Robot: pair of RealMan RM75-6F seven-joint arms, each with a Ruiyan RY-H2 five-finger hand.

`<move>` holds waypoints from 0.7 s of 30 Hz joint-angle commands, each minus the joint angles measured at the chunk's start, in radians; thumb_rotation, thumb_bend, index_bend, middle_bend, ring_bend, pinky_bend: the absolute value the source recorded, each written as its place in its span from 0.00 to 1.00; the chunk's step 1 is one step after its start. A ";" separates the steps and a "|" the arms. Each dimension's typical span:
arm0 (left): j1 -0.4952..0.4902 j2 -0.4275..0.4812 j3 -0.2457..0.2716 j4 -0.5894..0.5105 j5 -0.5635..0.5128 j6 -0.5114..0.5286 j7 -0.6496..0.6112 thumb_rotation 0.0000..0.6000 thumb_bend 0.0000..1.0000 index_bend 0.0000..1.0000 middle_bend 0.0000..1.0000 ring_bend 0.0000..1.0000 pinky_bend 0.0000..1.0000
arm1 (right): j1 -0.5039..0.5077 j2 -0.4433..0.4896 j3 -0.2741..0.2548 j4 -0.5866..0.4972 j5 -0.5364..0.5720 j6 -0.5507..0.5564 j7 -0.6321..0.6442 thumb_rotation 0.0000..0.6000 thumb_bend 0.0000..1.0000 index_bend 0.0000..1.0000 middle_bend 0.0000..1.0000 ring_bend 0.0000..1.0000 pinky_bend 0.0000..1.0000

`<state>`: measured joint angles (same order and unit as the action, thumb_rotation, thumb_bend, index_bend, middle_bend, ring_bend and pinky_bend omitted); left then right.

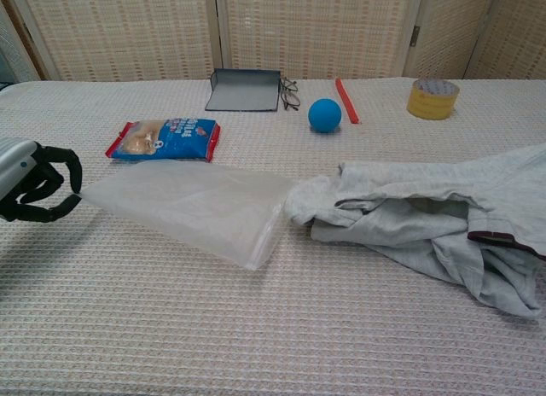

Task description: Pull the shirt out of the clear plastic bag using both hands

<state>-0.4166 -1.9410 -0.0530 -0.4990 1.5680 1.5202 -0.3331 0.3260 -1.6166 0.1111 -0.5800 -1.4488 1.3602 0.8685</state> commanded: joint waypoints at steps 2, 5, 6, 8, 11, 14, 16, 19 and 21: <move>0.014 0.015 -0.002 0.002 -0.008 0.007 -0.002 1.00 0.56 0.71 1.00 1.00 1.00 | -0.004 0.011 0.012 0.014 0.011 -0.011 0.013 1.00 0.61 0.80 0.17 0.00 0.00; 0.025 0.023 0.004 -0.003 -0.010 0.002 -0.004 1.00 0.56 0.71 1.00 1.00 1.00 | -0.003 0.012 0.015 0.017 0.012 -0.018 0.021 1.00 0.61 0.80 0.17 0.00 0.00; 0.029 0.024 0.009 -0.008 -0.009 -0.004 -0.004 1.00 0.56 0.70 1.00 1.00 1.00 | -0.003 0.013 0.010 0.015 0.006 -0.020 0.024 1.00 0.61 0.79 0.17 0.00 0.00; 0.031 0.025 0.017 -0.016 -0.003 -0.007 0.004 1.00 0.53 0.64 1.00 1.00 1.00 | -0.004 0.013 0.003 0.012 -0.004 -0.015 0.025 1.00 0.61 0.76 0.17 0.00 0.00; 0.024 0.027 0.017 -0.045 0.000 -0.009 0.022 1.00 0.43 0.46 1.00 1.00 1.00 | -0.006 0.014 -0.004 0.005 -0.019 0.000 0.035 1.00 0.53 0.48 0.08 0.00 0.00; 0.011 0.044 0.008 -0.091 0.001 -0.005 0.051 1.00 0.32 0.26 1.00 1.00 1.00 | -0.008 0.033 -0.010 -0.017 -0.026 -0.005 0.036 1.00 0.45 0.11 0.01 0.00 0.00; 0.006 0.067 0.003 -0.133 0.001 -0.004 0.073 1.00 0.29 0.19 1.00 1.00 1.00 | -0.010 0.062 -0.015 -0.047 -0.031 -0.007 0.019 1.00 0.40 0.00 0.00 0.00 0.00; 0.008 0.117 -0.005 -0.211 -0.008 -0.010 0.117 1.00 0.28 0.12 1.00 0.97 1.00 | -0.022 0.129 -0.027 -0.115 -0.039 -0.011 -0.051 1.00 0.34 0.00 0.00 0.00 0.00; 0.011 0.164 -0.014 -0.282 -0.023 -0.028 0.162 1.00 0.29 0.10 0.94 0.92 0.99 | -0.038 0.201 -0.041 -0.195 -0.044 -0.015 -0.138 1.00 0.28 0.00 0.00 0.00 0.00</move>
<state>-0.4064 -1.8330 -0.0545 -0.7048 1.5608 1.5092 -0.2244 0.3061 -1.4912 0.0879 -0.6933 -1.4836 1.3512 0.8179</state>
